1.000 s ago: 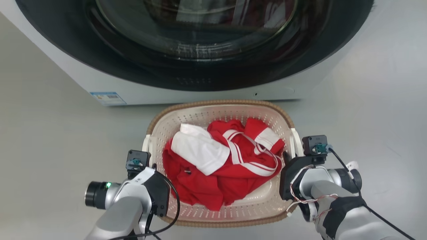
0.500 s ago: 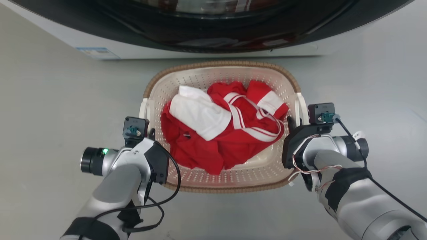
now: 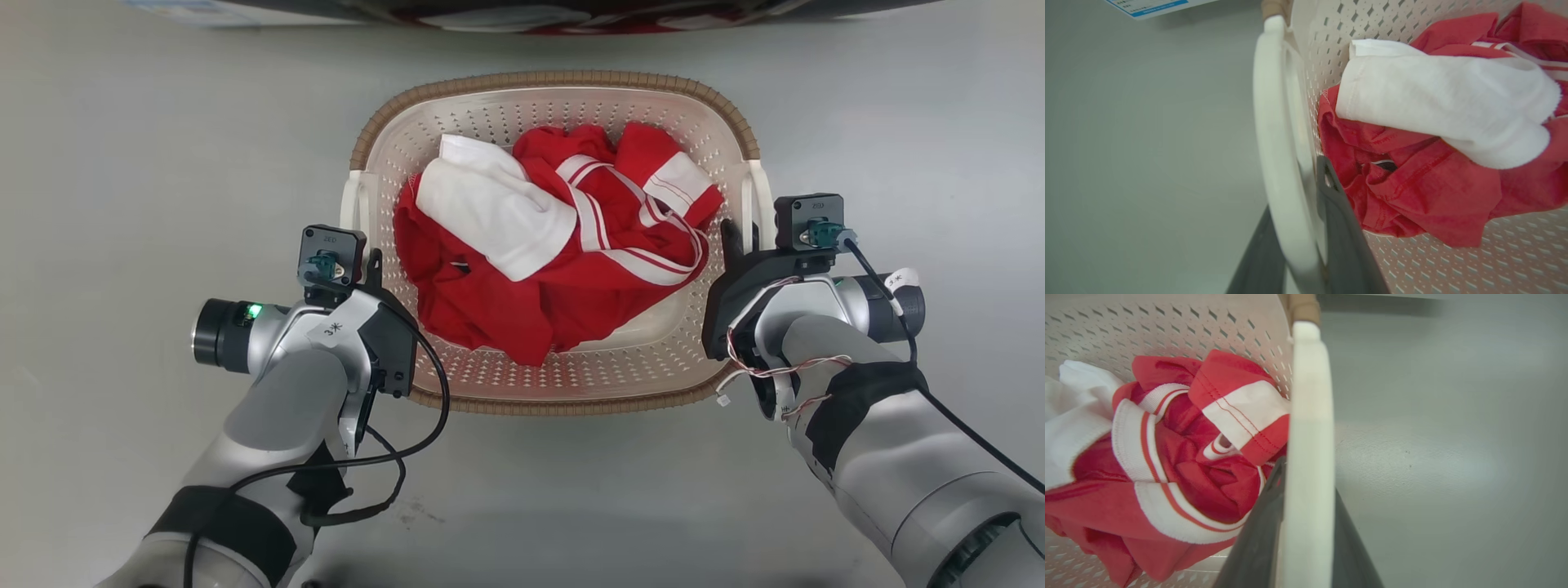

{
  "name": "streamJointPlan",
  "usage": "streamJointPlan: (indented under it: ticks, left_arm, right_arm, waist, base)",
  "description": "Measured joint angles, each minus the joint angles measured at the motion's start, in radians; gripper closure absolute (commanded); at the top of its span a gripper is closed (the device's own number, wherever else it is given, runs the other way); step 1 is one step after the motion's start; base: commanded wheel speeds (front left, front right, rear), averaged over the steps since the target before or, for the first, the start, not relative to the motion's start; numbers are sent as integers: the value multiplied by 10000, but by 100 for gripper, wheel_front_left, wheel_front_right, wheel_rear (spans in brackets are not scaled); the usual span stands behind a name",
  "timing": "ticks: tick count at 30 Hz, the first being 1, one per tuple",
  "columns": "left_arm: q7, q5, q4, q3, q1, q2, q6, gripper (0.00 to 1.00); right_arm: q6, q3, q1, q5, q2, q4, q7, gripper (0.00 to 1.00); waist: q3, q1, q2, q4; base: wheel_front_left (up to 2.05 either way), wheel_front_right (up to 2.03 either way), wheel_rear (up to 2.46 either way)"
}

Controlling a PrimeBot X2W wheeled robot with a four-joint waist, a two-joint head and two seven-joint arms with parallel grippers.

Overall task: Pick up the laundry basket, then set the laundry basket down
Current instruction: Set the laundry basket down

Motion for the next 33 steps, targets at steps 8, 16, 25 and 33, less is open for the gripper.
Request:
streamJointPlan:
  ticks: [8,16,25,33]
  left_arm:
    - [-219,0,113,21,-270,-29,0,100]
    - [-322,0,203,33,-534,-38,-10,100]
    - [-485,13,359,12,-599,-73,-19,100]
    - [-662,54,426,4,-778,-81,-21,83]
  right_arm:
    - [0,2,-296,-35,-2,81,-222,100]
    - [0,4,-425,-73,-4,104,-322,100]
    - [2,23,-548,-90,-2,161,-412,100]
    - [4,105,-549,-171,-6,295,-499,60]
  waist:
    - [365,-1,-1,187]
    - [444,-2,-2,285]
    - [528,-2,-2,340]
    - [551,-2,-2,371]
  base:
    - [0,0,0]
    - [0,0,0]
    - [0,0,0]
    - [0,0,0]
